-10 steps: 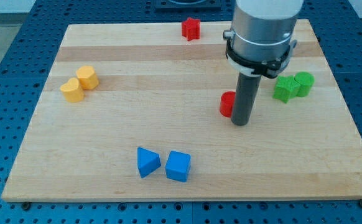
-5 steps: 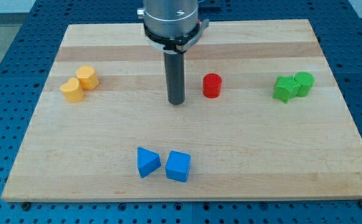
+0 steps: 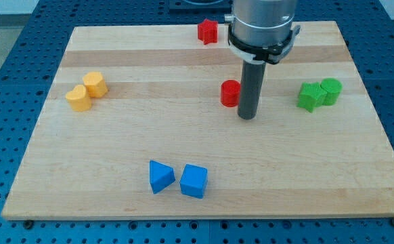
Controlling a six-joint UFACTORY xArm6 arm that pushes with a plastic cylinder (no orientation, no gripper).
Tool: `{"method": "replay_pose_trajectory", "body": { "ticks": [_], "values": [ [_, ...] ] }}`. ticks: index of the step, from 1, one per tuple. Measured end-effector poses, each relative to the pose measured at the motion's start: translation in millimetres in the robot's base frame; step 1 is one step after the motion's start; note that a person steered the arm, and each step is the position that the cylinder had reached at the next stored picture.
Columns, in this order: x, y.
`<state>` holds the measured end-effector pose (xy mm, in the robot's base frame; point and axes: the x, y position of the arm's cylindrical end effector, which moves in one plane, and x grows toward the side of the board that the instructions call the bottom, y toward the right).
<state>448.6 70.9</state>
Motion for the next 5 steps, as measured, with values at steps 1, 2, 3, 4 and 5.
{"method": "replay_pose_trajectory", "body": {
  "ticks": [1, 2, 3, 4, 5],
  "values": [
    [0, -1],
    [-20, -16],
    [-36, -41],
    [-43, -65],
    [-46, -76]
  ]
}}
